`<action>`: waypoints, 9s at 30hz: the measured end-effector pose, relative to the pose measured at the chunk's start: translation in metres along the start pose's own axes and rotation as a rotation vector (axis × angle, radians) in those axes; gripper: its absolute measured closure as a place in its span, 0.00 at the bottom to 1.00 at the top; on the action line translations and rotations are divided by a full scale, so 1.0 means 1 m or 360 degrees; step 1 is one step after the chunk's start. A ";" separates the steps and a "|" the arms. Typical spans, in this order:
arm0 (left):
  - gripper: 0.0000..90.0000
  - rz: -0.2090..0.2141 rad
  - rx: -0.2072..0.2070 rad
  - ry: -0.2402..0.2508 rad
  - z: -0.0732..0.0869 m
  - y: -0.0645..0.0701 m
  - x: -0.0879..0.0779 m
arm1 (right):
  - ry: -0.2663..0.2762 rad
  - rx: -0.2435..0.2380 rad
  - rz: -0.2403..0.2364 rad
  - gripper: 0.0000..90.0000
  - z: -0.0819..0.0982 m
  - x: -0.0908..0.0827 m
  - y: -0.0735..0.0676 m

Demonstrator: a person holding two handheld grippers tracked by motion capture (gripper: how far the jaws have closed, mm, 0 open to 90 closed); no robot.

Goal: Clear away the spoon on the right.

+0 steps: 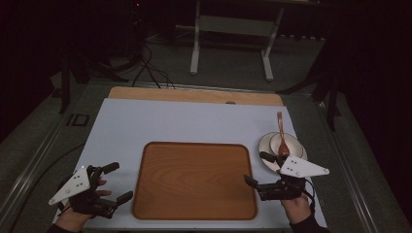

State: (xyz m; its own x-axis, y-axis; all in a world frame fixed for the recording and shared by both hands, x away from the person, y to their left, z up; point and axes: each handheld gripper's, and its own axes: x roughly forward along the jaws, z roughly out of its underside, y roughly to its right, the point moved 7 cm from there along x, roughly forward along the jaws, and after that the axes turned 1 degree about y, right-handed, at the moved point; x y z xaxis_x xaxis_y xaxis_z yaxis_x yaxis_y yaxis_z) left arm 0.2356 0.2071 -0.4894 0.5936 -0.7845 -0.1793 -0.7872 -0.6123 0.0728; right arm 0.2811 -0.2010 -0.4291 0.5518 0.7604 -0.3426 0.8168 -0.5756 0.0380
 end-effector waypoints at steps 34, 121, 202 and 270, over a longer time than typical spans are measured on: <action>0.00 0.0011 0.0006 -0.0007 0.000 0.001 0.001 | 0.0122 -0.0058 0.0219 0.11 -0.063 0.000 0.081; 0.00 0.0015 -0.0005 -0.0046 0.005 0.000 0.004 | -0.0611 0.0850 0.0895 0.85 0.059 0.059 0.254; 0.00 0.0005 0.0020 -0.0037 0.002 0.002 0.004 | -0.0344 0.0836 0.0528 0.85 -0.054 0.032 0.132; 0.00 0.0041 0.0029 -0.0030 0.001 0.005 0.003 | -0.0637 0.1072 0.0477 0.85 0.060 0.116 0.027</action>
State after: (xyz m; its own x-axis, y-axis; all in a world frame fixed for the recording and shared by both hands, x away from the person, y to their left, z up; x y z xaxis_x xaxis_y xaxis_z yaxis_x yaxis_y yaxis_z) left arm 0.2328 0.2020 -0.4907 0.5698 -0.7980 -0.1961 -0.8054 -0.5897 0.0596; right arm 0.3571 -0.1465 -0.5239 0.5240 0.4557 -0.7196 0.2999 -0.8895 -0.3449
